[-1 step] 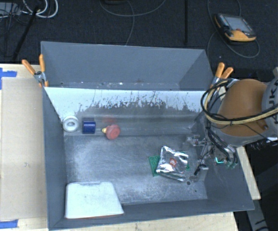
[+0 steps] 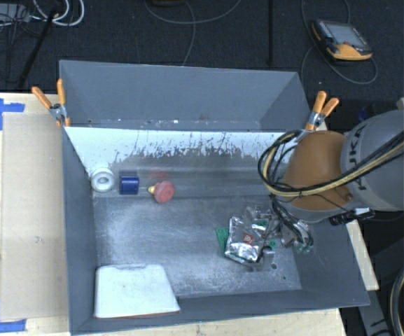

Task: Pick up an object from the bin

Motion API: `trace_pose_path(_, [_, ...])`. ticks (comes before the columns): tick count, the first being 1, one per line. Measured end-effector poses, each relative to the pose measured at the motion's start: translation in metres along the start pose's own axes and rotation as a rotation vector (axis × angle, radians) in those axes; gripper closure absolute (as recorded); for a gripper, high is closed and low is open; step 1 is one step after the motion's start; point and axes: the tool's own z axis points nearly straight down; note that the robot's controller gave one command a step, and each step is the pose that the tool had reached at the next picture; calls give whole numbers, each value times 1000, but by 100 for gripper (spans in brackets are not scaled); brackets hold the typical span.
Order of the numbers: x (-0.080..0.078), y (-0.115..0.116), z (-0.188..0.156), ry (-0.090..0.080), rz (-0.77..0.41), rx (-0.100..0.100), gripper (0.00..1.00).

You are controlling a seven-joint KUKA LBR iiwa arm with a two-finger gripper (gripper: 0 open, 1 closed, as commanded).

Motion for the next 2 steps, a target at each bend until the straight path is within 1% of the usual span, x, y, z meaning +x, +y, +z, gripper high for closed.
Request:
trace_pose_path(1, [-20,13,-11,-2,-282,1,0])
trace_pose_path(2, [-20,12,-12,-3,-282,2,100])
